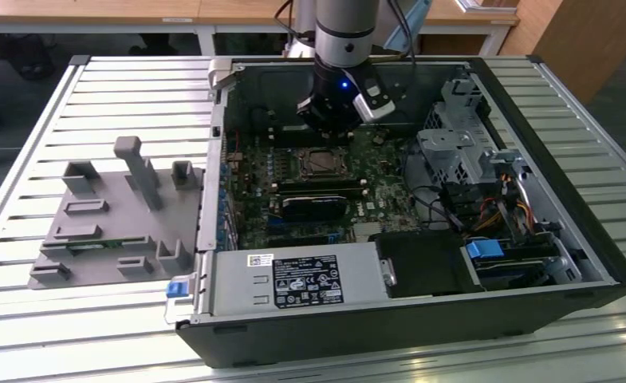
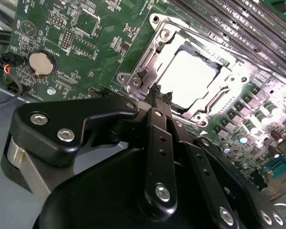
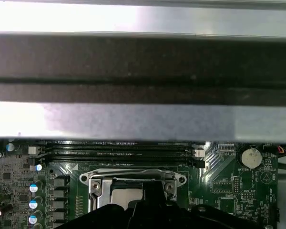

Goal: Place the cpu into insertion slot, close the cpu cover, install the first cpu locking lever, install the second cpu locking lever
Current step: 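Install the second cpu locking lever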

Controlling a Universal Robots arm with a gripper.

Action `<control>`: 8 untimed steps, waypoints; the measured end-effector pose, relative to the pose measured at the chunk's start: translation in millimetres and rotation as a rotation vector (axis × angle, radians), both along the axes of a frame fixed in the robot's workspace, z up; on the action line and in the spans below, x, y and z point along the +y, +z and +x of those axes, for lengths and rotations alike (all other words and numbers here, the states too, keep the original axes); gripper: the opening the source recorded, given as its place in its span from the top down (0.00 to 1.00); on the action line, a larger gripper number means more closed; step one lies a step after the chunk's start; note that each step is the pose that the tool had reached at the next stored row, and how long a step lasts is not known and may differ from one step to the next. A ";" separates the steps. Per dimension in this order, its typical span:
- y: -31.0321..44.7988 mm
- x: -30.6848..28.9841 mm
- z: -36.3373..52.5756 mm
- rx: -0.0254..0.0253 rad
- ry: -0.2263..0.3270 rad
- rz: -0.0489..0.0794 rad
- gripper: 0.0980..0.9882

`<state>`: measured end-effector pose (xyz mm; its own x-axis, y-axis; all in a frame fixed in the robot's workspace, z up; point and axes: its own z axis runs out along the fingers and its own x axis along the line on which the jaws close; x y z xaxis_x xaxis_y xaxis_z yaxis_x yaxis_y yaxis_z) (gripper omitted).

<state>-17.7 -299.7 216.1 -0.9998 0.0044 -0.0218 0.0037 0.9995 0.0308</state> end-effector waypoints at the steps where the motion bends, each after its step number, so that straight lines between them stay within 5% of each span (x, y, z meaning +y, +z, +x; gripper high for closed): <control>1: 0.1 -0.4 0.0 0.0000 0.000 0.000 0.99; 8: 15.7 -0.8 0.0 0.0000 0.000 0.000 0.99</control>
<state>-17.7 -300.6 231.8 -0.9998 0.0045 -0.0218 0.0038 0.9995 0.0309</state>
